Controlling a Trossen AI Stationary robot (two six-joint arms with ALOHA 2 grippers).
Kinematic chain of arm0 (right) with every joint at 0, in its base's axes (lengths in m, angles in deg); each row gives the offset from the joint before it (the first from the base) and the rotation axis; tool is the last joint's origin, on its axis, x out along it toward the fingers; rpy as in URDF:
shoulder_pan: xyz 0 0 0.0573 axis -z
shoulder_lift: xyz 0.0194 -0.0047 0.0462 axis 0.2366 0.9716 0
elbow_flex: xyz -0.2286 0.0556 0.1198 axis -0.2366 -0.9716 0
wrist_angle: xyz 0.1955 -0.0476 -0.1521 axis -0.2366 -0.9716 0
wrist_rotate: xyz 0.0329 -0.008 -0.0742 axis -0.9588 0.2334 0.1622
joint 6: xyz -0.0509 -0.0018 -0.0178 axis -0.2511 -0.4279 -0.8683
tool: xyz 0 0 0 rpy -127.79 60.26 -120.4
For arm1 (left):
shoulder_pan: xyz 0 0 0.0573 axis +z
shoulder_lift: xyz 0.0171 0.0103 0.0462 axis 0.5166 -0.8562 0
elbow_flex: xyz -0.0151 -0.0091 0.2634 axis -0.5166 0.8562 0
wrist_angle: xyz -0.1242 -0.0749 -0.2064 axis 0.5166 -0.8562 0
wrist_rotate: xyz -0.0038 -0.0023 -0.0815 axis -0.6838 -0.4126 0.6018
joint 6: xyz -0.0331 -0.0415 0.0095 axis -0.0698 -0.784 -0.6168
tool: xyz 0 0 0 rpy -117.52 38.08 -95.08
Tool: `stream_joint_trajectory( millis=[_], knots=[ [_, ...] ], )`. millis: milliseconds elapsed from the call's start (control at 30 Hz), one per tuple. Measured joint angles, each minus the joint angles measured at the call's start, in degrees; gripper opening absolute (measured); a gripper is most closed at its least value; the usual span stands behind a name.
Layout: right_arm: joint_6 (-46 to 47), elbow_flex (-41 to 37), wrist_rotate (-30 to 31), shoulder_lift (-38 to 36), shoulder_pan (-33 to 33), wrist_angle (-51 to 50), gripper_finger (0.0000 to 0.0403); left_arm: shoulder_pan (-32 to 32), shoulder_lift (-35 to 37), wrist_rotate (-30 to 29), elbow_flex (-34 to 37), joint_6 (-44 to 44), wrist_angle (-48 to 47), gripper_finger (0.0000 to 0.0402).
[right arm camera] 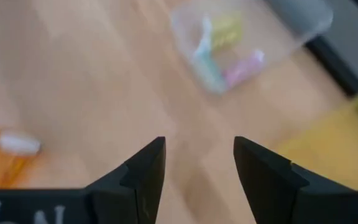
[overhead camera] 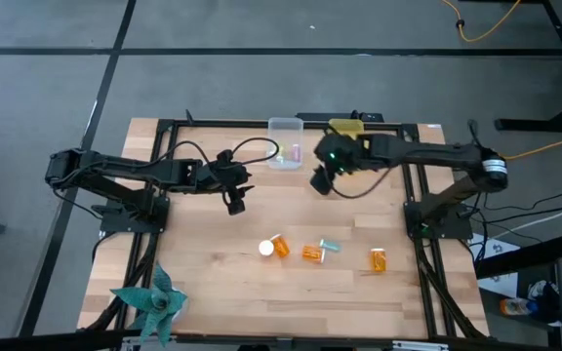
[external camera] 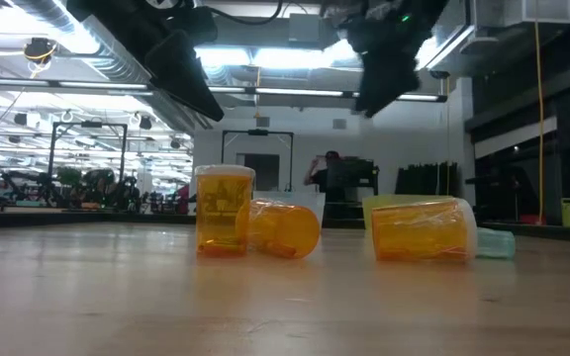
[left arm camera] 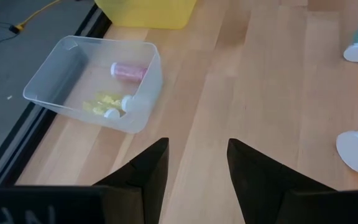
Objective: Pick and place medicine bottles into bin by pill shape (circle, oval)
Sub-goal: Put the small blue pill bottle into the transparent bin
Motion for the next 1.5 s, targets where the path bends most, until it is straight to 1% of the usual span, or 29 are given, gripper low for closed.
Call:
stream_joint_trajectory(
  millis=[133,267,500,633,733,867,1000,1167,1367,1500],
  knots=[
    [4.8,0.0,0.0,-2.2,-4.6,-9.2,0.0192,0.0,0.0,-0.2,0.0,0.0,0.0,0.0157],
    [9.4,0.0,0.0,-2.5,-9.3,-17.0,0.0192,0.0,0.0,-0.2,0.0,0.0,0.0,0.0157],
    [16.4,-4.8,-0.3,-2.4,-17.0,-17.5,0.0192,0.0,0.0,-0.3,0.0,0.0,0.0,0.0157],
    [21.0,-9.6,-3.8,-2.4,-20.3,-14.7,0.0192,0.0,0.0,-0.3,0.0,0.0,0.0,0.0157],
    [24.8,-13.4,-7.2,-2.4,-21.9,-10.1,0.0192,0.0,0.0,-0.3,0.0,0.0,0.0,0.0157],
    [28.2,-17.5,-9.0,-2.4,-23.4,-4.3,0.0192,0.0,0.0,-0.3,0.0,0.0,0.0,0.0157],
    [28.4,-20.2,-9.2,-2.3,-24.3,0.6,0.0192,0.0,0.0,-0.3,0.0,0.0,0.0,0.0157],
    [28.1,-22.4,-11.4,-2.3,-25.1,7.3,0.0192,0.0,0.0,-0.3,0.0,0.0,0.0,0.0157],
    [27.6,-26.0,-11.5,-2.3,-25.4,15.1,0.0192,0.0,0.0,-0.3,0.0,0.0,0.1,0.0157],
    [27.6,-28.2,-11.5,-2.3,-25.3,18.2,0.0192,0.0,0.0,-0.3,0.0,0.0,0.0,0.0157]
  ],
)
